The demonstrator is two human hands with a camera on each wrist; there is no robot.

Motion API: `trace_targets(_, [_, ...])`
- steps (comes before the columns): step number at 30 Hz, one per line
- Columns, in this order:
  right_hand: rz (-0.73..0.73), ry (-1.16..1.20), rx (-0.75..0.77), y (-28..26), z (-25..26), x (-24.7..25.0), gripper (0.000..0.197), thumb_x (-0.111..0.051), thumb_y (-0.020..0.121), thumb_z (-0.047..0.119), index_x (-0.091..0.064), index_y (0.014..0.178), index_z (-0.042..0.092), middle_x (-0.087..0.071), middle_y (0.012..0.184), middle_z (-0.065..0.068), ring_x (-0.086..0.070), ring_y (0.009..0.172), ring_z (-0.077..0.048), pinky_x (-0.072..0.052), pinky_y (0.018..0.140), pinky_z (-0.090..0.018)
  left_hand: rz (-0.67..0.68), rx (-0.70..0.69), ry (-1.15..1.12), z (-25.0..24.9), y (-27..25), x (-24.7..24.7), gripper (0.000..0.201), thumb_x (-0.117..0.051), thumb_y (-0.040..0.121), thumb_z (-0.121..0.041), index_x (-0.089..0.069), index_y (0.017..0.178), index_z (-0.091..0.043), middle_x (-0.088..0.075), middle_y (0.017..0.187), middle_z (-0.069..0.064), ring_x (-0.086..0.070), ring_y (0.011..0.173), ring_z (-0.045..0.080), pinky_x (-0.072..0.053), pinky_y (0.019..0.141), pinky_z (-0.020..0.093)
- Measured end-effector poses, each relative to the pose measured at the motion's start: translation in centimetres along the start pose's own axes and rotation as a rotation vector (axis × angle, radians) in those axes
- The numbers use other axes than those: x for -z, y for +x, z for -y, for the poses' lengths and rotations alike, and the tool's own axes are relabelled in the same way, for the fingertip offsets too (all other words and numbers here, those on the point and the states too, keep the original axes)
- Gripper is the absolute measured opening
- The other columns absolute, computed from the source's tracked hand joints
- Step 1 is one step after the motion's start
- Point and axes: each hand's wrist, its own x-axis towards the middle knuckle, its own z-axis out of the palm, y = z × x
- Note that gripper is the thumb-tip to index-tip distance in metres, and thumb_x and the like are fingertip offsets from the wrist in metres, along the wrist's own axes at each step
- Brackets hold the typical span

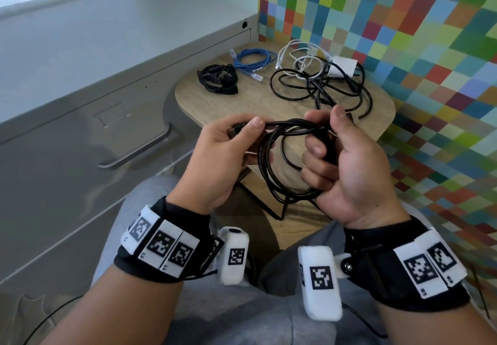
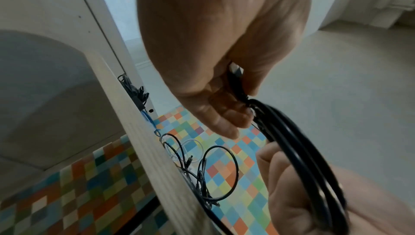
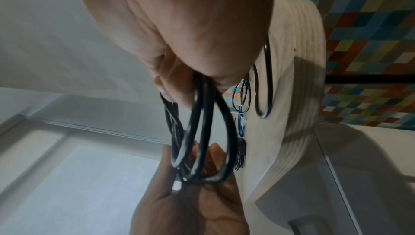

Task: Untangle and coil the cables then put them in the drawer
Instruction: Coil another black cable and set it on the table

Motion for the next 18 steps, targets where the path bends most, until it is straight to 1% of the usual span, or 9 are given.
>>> trace_targets(2, [0.021, 0.015, -0.039, -0.1, 0.1, 0.0, 0.038, -0.043, 0.105, 0.047, -0.066, 0.102, 0.017, -0.037, 0.061, 0.003, -0.021, 0.040, -0.005, -0.016, 0.038, -0.017, -0.019, 0.010, -0.053, 0.3, 0.3, 0.2, 0.015, -0.058, 0.100, -0.007, -0.071, 0.102, -0.001, -0.072, 0.081, 0.007, -0.068, 0.071, 0.018, -0.062, 0.069, 0.034])
trace_targets(4, [0.040, 0.038, -0.072, -0.3, 0.2, 0.1, 0.040, -0.042, 0.106, 0.047, -0.067, 0.100, 0.017, -0.034, 0.059, 0.004, -0.021, 0.038, -0.004, -0.015, 0.036, -0.016, -0.007, 0.042, -0.095, 0.6, 0.5, 0.4, 0.013, -0.062, 0.095, -0.007, -0.071, 0.101, -0.001, -0.072, 0.083, 0.009, -0.068, 0.070, 0.018, -0.061, 0.070, 0.034])
trace_targets(6, [0.050, 0.062, -0.089, -0.4, 0.2, 0.2, 0.041, -0.041, 0.107, 0.047, -0.068, 0.097, 0.017, -0.033, 0.057, 0.005, -0.021, 0.037, -0.003, -0.014, 0.035, -0.016, 0.015, 0.040, -0.083, 0.8, 0.6, 0.7, 0.018, -0.068, 0.088, -0.012, -0.074, 0.102, -0.002, -0.073, 0.091, 0.014, -0.070, 0.077, 0.022, -0.061, 0.078, 0.037])
trace_targets(8, [0.049, 0.087, -0.076, -0.4, 0.2, 0.2, 0.041, -0.041, 0.107, 0.047, -0.068, 0.096, 0.017, -0.033, 0.056, 0.005, -0.022, 0.035, -0.003, -0.014, 0.034, -0.017, 0.013, -0.037, 0.057, 0.9, 0.6, 0.8, 0.016, -0.073, 0.089, -0.011, -0.077, 0.103, -0.005, -0.076, 0.099, 0.014, -0.072, 0.092, 0.027, -0.061, 0.091, 0.043])
trace_targets(9, [0.038, 0.096, -0.064, -0.3, 0.2, 0.3, 0.041, -0.041, 0.107, 0.046, -0.068, 0.096, 0.017, -0.033, 0.056, 0.005, -0.022, 0.035, -0.003, -0.014, 0.034, -0.017, -0.008, -0.092, 0.179, 1.0, 0.7, 0.8, 0.013, -0.074, 0.090, -0.010, -0.079, 0.102, -0.008, -0.078, 0.100, 0.010, -0.073, 0.097, 0.026, -0.059, 0.094, 0.045])
trace_targets(11, [0.006, 0.101, -0.045, -0.2, 0.1, 0.2, 0.041, -0.042, 0.107, 0.046, -0.068, 0.094, 0.017, -0.033, 0.056, 0.005, -0.021, 0.037, -0.004, -0.014, 0.035, -0.018, -0.062, -0.173, 0.415, 1.2, 0.8, 0.6, 0.013, -0.076, 0.092, -0.010, -0.082, 0.101, -0.017, -0.078, 0.097, -0.001, -0.074, 0.096, 0.018, -0.060, 0.091, 0.043])
trace_targets(12, [-0.005, 0.097, -0.039, -0.2, 0.0, 0.2, 0.042, -0.042, 0.108, 0.046, -0.068, 0.093, 0.017, -0.033, 0.056, 0.004, -0.021, 0.037, -0.004, -0.013, 0.036, -0.018, -0.078, -0.185, 0.484, 1.4, 0.8, 0.5, 0.013, -0.076, 0.092, -0.012, -0.082, 0.101, -0.020, -0.079, 0.095, -0.006, -0.074, 0.093, 0.013, -0.061, 0.089, 0.041])
trace_targets(16, [-0.002, 0.065, -0.016, -0.1, -0.6, -0.2, 0.042, -0.040, 0.109, 0.045, -0.066, 0.093, 0.017, -0.034, 0.056, 0.004, -0.020, 0.039, -0.006, -0.014, 0.037, -0.019, -0.115, -0.143, 0.580, 1.6, 0.2, -0.3, 0.015, -0.072, 0.095, -0.017, -0.082, 0.105, -0.023, -0.079, 0.092, -0.014, -0.074, 0.088, -0.001, -0.062, 0.085, 0.030])
trace_targets(18, [0.006, 0.049, 0.020, 0.0, -0.6, -0.1, 0.041, -0.039, 0.108, 0.045, -0.066, 0.093, 0.017, -0.035, 0.056, 0.003, -0.020, 0.038, -0.006, -0.013, 0.040, -0.019, -0.115, -0.131, 0.594, 1.6, 0.0, -0.7, 0.020, -0.065, 0.099, -0.015, -0.081, 0.109, -0.023, -0.078, 0.089, -0.015, -0.074, 0.084, 0.002, -0.063, 0.081, 0.032])
